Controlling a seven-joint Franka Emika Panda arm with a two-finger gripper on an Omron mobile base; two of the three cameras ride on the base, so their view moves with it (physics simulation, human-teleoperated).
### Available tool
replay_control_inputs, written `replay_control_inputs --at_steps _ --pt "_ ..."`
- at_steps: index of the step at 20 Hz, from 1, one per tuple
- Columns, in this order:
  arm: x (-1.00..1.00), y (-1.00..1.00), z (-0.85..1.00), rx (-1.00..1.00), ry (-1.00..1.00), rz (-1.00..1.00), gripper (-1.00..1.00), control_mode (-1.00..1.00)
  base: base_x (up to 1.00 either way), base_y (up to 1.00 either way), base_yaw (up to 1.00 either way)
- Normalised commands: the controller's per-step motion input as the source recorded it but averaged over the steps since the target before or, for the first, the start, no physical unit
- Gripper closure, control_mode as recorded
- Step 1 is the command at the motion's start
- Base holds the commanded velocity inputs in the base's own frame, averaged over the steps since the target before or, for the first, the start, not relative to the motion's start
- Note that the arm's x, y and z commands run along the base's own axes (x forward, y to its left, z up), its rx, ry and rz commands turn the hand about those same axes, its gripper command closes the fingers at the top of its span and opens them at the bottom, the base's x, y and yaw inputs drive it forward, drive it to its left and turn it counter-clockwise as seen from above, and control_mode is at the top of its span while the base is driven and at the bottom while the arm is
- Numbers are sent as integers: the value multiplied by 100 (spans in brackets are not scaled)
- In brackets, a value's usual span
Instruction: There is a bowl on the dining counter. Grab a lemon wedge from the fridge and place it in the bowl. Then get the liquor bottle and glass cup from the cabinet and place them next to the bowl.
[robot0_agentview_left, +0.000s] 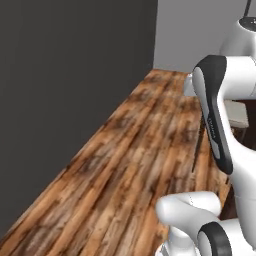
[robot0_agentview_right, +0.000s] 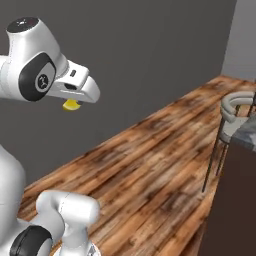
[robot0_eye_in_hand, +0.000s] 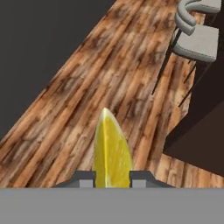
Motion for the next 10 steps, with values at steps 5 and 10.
replay_control_inputs --at_steps 5,10 --pt "0 0 0 0 0 0 100 100 99 78 -51" --pt "0 0 0 0 0 0 100 100 100 76 -50"
